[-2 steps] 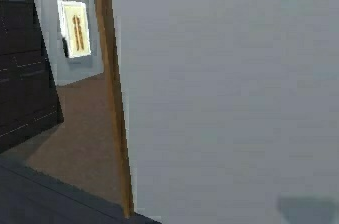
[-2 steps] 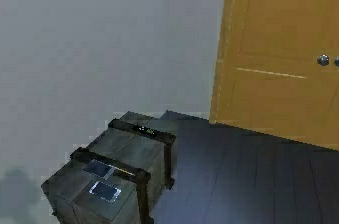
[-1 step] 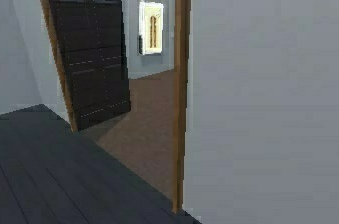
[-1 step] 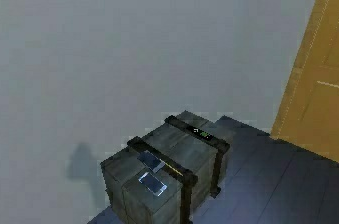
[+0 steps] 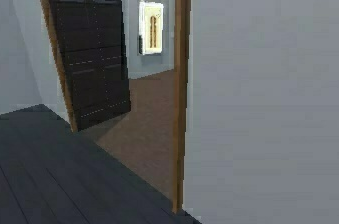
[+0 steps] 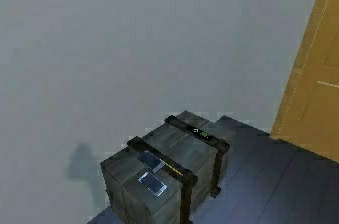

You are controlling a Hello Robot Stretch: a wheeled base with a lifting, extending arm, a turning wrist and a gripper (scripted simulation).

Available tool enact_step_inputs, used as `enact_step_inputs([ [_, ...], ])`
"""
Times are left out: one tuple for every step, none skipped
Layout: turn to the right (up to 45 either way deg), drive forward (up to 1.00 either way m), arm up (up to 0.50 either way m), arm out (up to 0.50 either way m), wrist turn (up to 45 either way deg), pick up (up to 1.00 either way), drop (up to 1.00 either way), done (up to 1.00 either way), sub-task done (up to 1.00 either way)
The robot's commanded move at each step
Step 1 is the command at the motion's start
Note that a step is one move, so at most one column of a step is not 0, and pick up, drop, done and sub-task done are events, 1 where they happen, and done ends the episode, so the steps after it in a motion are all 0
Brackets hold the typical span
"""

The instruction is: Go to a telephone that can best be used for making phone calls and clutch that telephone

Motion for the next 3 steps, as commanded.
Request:
enact_step_inputs([
  [0.0,0.0,0.1,0.0,0.0,0.0,0.0,0.0,0.0],
  [0.0,0.0,0.0,0.38,0.0,0.0,0.0,0.0,0.0],
  [0.0,0.0,0.0,0.0,45.0,0.0,0.0,0.0,0.0],
])
